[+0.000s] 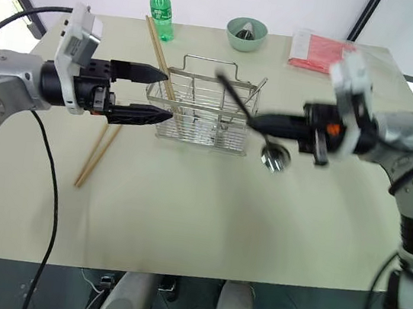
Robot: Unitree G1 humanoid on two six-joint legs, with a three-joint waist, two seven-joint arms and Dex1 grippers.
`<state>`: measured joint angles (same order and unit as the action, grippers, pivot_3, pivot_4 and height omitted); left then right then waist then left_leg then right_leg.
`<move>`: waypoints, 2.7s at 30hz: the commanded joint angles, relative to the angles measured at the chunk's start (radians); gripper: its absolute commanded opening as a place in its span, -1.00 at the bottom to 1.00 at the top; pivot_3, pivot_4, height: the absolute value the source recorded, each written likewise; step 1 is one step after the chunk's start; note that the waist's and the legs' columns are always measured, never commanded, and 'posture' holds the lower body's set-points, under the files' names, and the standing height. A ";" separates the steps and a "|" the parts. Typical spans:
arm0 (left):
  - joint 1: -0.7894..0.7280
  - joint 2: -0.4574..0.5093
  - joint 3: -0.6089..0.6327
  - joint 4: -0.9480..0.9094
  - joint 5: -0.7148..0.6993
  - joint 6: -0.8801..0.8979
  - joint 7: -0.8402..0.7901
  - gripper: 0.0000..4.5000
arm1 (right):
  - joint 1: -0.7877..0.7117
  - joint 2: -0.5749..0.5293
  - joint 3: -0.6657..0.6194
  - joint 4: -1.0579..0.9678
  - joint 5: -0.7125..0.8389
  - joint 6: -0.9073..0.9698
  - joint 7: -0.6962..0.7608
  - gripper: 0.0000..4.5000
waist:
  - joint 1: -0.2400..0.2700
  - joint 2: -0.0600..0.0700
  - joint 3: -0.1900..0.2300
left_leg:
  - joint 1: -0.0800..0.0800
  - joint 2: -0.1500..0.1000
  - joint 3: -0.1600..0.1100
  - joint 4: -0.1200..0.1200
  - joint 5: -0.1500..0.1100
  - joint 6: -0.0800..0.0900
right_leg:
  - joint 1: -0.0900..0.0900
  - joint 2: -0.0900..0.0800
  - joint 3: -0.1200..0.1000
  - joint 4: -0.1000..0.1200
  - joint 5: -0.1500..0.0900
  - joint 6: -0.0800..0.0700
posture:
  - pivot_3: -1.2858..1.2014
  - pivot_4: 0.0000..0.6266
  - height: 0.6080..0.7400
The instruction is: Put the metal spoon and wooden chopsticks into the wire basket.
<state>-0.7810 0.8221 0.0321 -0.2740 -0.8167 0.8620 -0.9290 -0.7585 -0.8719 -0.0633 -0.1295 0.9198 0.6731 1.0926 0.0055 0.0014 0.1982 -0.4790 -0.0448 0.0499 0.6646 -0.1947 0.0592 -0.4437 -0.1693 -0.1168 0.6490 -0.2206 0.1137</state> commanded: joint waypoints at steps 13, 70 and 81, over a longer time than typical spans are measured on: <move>-0.043 -0.046 0.041 0.004 0.023 -0.011 0.023 1.00 | -0.191 0.382 0.013 0.346 -0.377 -0.301 -0.325 -0.98 | 0.005 -0.001 0.000 | -0.001 -0.001 0.002 0.001 0.004 -0.004 | 0.000 0.004 -0.002 0.002 0.002 0.003 | 0.03 -0.52 -0.05; -0.106 -0.269 -0.043 0.833 0.563 0.152 0.607 0.75 | 0.142 0.033 -0.326 -0.195 0.335 0.322 -0.167 0.96 | 0.038 0.000 -0.002 | 0.000 0.000 0.000 0.001 -0.001 0.001 | 0.001 0.000 -0.003 -0.004 0.004 0.002 | 0.03 -0.52 -0.05; -0.149 -0.309 0.066 0.920 0.602 0.125 0.654 -0.98 | 0.156 0.010 -0.337 -0.196 0.347 0.313 -0.175 0.96 | 0.038 0.000 -0.003 | 0.000 0.000 0.000 0.001 -0.001 0.001 | 0.002 -0.001 -0.004 -0.004 0.005 0.003 | 0.03 -0.52 -0.05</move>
<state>-0.9392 0.5210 0.0856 0.6132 -0.2263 0.9749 -0.2917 -0.5996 -0.8447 -0.3645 -0.3078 1.2416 1.0038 0.9176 0.0433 0.0010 0.1957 -0.4789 -0.0446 0.0503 0.6655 -0.1958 0.0605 -0.4415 -0.1701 -0.1203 0.6451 -0.2160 0.1164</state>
